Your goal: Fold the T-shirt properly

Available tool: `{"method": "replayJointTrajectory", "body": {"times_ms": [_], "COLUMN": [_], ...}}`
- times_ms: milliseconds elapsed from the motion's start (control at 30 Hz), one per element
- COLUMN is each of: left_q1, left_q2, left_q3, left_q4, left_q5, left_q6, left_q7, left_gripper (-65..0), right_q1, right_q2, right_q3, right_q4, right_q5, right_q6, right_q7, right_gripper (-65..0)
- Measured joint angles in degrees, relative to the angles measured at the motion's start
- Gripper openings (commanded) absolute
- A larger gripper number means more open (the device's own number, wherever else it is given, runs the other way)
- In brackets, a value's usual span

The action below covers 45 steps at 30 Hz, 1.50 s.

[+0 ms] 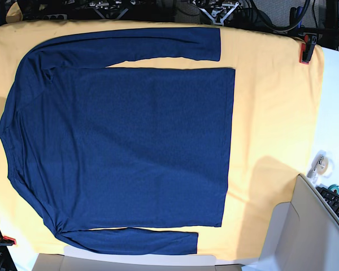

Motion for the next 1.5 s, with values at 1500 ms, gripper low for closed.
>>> {"method": "replayJointTrajectory", "body": {"times_ms": [1500], "left_q1": [55.3], "left_q2": [-5.5], "left_q3": [6.6], "left_q4": [87.0], "left_q5": [-0.4], "left_q6": [-0.9], "left_q7": [8.3], "left_gripper": [-64.8], "right_q1": [-56.9], "right_q2": [9.5], "right_q3": [2.0], "right_q4": [72.5], "right_q5": [1.9], "right_q6": [-0.2], "right_q7": [0.1], "right_gripper": [-65.0]}}
